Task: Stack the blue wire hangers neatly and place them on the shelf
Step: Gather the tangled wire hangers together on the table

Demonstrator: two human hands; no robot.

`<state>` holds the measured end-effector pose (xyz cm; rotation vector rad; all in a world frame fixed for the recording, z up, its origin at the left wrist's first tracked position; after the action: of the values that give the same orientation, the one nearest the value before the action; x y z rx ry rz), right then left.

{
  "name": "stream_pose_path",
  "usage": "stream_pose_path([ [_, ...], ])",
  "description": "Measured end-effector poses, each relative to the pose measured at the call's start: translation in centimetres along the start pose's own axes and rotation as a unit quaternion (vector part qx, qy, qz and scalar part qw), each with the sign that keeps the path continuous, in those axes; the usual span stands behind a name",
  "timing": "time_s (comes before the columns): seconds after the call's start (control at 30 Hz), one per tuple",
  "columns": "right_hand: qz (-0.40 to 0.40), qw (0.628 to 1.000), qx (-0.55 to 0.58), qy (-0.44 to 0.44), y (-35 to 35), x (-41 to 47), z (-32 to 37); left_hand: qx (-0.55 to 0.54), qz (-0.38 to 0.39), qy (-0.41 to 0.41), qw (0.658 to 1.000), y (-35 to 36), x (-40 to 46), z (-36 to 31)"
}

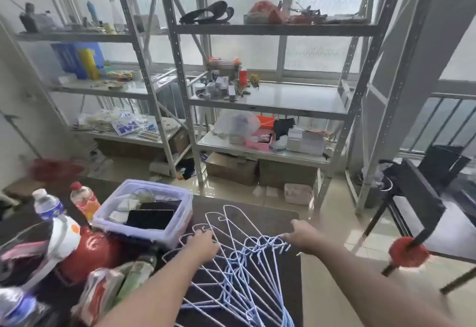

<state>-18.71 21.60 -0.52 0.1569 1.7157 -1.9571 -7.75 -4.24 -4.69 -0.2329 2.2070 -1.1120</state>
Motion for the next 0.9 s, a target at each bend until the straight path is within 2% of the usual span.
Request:
stream_pose_path([
  [0.07, 0.051, 0.998, -0.019, -0.009, 5.0, -0.2, 0.1, -0.027, 0.036, -0.044, 0.998, 4.3, -0.8, 2.6],
  [0.17, 0.143, 0.989, -0.016, 0.021, 13.9, -1.8, -0.9, -0.087, 0.047, -0.094, 0.991, 11.2, -3.9, 6.4],
  [0.3, 0.151, 0.988, -0.026, 0.004, 19.5, -2.9, -1.0, -0.121, -0.043, -0.097, 0.987, 14.0, -6.3, 7.4],
  [0.5, 0.146, 0.989, -0.001, -0.003, 20.0, -2.5, -1.3, -0.12, -0.082, -0.122, 0.982, 14.5, -8.1, 5.2],
  [0.67, 0.146, 0.988, 0.027, -0.048, 19.8, -1.9, -0.9, -0.294, -0.047, -0.177, 0.938, 16.2, -7.4, 3.7],
  [0.9, 0.124, 0.989, -0.015, -0.085, 20.3, -0.9, -1.1, -0.294, -0.045, -0.207, 0.932, 16.4, -8.0, 2.5],
])
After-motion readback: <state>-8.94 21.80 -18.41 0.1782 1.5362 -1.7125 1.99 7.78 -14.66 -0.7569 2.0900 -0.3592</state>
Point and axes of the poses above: each hand's wrist, its own x-axis towards the middle knuckle, its own y-axis out of the palm, z = x × y, the point moved 10 cm from there along x, towards the middle knuckle, and after that the axes turned 14 degrees about -x, right-handed, at the moved point
